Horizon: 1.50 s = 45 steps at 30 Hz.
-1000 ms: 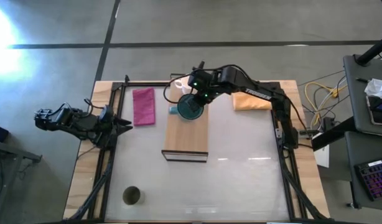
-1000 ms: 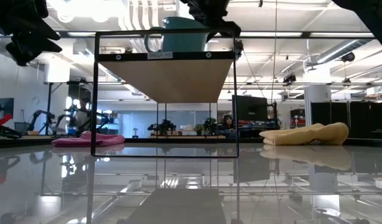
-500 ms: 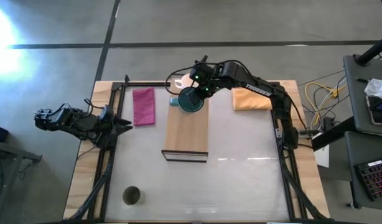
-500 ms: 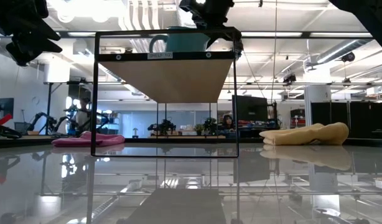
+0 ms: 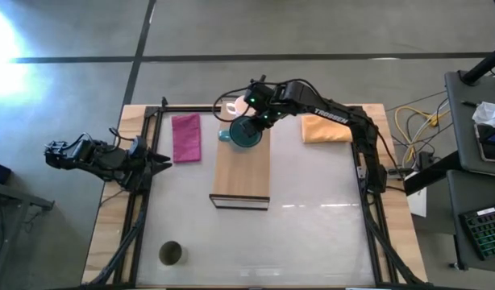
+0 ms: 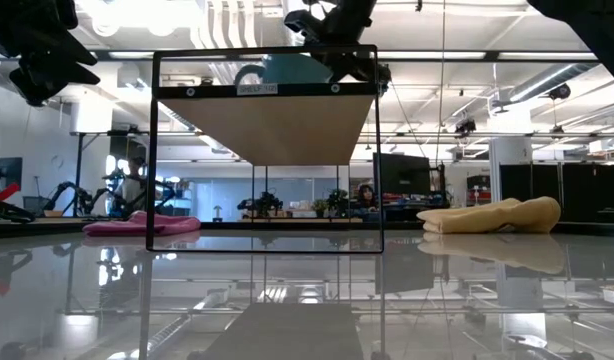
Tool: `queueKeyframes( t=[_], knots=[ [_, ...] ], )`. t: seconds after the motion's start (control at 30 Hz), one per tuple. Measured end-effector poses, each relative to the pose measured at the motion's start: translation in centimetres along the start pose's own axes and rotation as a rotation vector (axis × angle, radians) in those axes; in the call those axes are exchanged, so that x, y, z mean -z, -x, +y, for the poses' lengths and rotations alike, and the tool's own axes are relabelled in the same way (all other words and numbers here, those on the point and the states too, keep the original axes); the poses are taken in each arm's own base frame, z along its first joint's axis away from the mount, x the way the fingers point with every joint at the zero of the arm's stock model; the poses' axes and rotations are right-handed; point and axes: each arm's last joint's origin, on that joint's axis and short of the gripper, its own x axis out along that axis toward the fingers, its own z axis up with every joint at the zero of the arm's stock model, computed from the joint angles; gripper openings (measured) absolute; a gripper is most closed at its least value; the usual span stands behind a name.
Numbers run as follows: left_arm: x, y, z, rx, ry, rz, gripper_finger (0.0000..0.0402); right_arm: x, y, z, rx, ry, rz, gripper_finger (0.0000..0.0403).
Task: Stack small to large cups/mugs on shelf
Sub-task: Put the blue mug on the shelf, then put the gray cup on the shelf
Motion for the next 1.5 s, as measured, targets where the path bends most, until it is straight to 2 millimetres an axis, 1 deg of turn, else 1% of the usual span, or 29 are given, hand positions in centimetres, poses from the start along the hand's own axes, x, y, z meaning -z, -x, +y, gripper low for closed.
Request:
queueKeyframes(
  t=[0.17,0.4,0.53,0.83,0.93,1.13,1.37,1.5],
  knots=[
    [0.0,0.0,0.0,0.000,0.001,0.000,0.0132,-0.1,-0.4,-0.1,-0.001,-0.001,-0.004,0.0026],
    [0.0,0.0,0.0,0.000,0.003,0.000,0.0132,-0.1,-0.4,-0.1,0.000,0.007,-0.001,0.0046],
    [0.0,0.0,0.0,0.000,0.003,0.000,0.0132,0.1,-0.3,-0.3,0.012,0.008,0.022,0.0047],
    [0.0,0.0,0.0,-0.003,-0.001,-0.001,0.0132,-0.1,-0.2,-0.6,0.036,0.001,-0.002,0.0058],
    [0.0,0.0,0.0,-0.003,-0.001,-0.001,0.0132,-0.3,0.4,-0.5,0.031,0.000,-0.021,0.0068],
    [0.0,0.0,0.0,-0.004,-0.001,-0.001,0.0132,-0.7,2.2,-0.4,0.025,0.000,-0.063,0.0091],
    [-0.1,0.0,0.1,-0.029,0.012,-0.034,0.0132,0.0,4.0,-0.8,0.065,0.003,-0.026,0.0103],
    [-0.4,-0.7,-0.6,-0.045,-0.004,-0.035,0.0132,0.9,5.6,-0.7,0.081,0.007,-0.024,0.0100]
  ],
)
